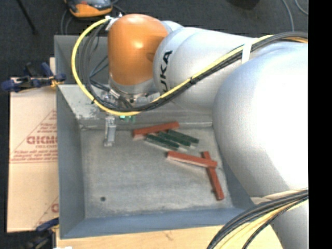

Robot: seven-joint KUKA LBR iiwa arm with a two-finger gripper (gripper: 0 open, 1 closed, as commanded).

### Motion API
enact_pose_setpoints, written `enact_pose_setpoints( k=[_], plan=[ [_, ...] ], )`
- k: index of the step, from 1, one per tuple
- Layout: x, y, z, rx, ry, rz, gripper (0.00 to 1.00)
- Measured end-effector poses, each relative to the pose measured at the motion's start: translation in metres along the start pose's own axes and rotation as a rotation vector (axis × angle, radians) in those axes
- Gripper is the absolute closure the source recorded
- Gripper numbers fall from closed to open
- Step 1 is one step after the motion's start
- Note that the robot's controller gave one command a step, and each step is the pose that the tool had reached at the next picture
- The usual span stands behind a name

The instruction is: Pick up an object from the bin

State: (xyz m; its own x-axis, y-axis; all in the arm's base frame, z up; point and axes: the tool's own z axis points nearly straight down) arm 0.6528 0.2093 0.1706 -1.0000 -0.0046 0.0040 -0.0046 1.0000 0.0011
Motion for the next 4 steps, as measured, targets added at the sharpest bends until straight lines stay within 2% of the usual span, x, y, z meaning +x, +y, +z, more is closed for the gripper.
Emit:
enact_pose_setpoints(
  k=[1, 2, 3, 4],
  plan=[
    [-0.001, -0.001, -0.005, -0.001, -0.006, 0.003, 0.00],
    [0.001, -0.036, 0.035, -0.002, -0.011, 0.012, 0.00],
    [0.002, -0.075, 0.023, 0.000, -0.005, 0.161, 0.00],
    [-0.003, -0.070, 0.068, -0.001, -0.018, 0.092, 0.00]
  ],
)
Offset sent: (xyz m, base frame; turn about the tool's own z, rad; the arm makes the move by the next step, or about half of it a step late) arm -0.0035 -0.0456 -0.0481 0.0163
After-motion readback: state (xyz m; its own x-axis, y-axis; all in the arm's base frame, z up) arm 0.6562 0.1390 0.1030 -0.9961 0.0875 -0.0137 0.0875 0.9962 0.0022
